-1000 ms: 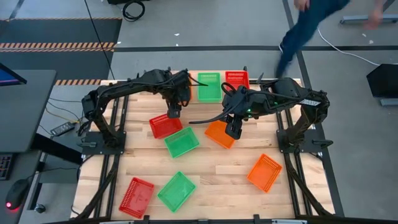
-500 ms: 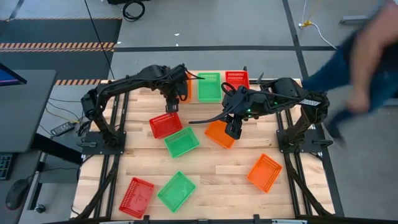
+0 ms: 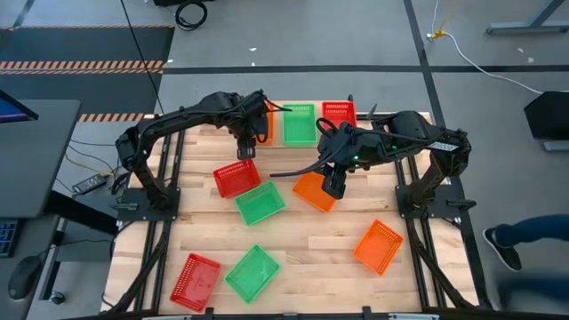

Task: Stack baskets on shelf by color
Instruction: Adjust the orange bin on the shelf

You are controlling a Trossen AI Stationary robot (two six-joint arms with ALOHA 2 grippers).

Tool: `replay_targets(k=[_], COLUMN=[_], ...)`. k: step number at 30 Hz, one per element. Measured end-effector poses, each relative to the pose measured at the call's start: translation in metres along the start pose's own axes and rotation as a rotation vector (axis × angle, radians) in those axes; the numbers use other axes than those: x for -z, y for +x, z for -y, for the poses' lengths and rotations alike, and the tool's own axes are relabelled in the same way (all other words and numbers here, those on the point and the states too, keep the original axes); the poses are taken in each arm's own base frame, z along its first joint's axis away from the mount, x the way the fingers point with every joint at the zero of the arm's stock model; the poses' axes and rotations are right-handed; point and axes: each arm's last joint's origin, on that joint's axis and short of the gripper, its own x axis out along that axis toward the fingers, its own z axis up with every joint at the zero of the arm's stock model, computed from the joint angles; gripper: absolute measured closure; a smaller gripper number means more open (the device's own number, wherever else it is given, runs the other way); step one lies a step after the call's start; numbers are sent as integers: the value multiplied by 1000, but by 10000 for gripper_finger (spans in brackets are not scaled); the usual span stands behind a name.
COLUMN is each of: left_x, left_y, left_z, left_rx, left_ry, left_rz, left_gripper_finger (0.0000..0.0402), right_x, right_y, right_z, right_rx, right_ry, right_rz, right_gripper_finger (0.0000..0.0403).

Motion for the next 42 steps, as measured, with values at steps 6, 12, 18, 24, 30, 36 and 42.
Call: replay_targets(k=[6, 12, 18, 24, 30, 36, 42], left_x=[1, 5, 14, 24, 17, 1, -7], left_y=[-11, -45, -88, -113, -108, -71, -22], left_z=[10, 28, 55, 70, 87, 89, 72], left_rx=[50, 41, 40, -10, 126, 161, 153], left_ry=[-28, -17, -27, -79, 7, 73, 55], left_rz=[28, 130, 260, 331, 328, 192, -12], left_gripper_finger=[256, 245, 246, 244, 256, 260, 260], right_x=[-2, -4, -1, -3, -5, -5, -5], right_y=[1, 2, 2, 3, 7, 8, 8], right_z=[4, 9, 10, 13, 14, 13, 13], right_rx=[10, 38, 49, 56, 58, 45, 45], right_ry=[10, 14, -47, -61, -58, -56, -44], right_rz=[1, 9, -18, -17, -19, -26, -25], right_gripper_finger=[226, 226, 226, 226, 226, 226, 226])
